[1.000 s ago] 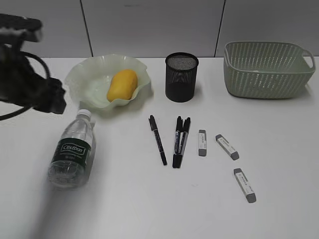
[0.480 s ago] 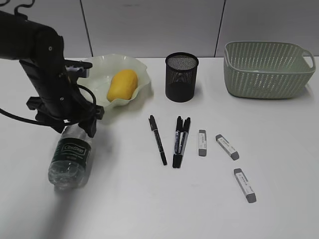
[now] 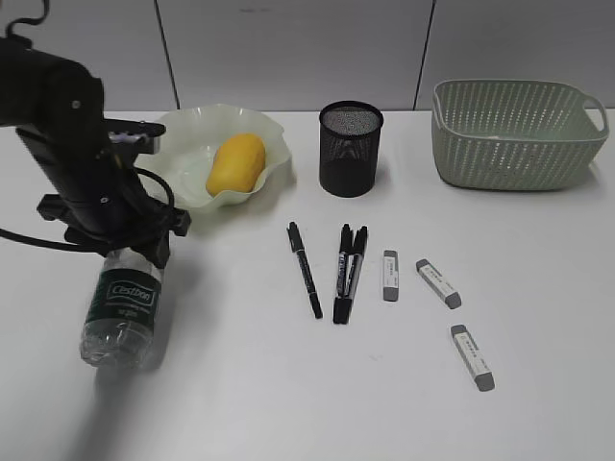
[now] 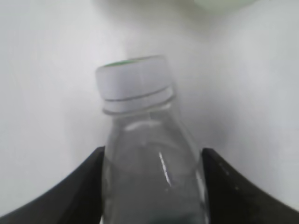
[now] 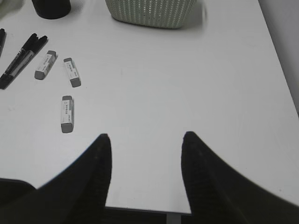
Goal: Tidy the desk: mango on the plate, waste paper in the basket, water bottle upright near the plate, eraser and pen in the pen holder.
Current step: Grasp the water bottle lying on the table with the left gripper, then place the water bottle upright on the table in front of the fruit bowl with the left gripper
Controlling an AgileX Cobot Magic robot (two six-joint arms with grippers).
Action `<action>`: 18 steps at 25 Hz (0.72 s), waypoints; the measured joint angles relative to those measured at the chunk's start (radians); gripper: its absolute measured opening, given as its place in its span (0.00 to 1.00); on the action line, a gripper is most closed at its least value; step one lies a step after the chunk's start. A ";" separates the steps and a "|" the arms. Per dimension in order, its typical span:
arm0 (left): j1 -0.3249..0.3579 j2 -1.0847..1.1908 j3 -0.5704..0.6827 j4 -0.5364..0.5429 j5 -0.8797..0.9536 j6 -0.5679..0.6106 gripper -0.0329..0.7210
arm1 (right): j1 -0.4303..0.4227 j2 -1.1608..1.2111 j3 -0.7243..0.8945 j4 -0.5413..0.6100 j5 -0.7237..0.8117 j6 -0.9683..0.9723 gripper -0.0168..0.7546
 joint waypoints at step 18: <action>0.029 -0.072 0.540 0.109 -1.600 0.234 0.62 | 0.000 0.000 0.000 -0.001 0.000 0.000 0.47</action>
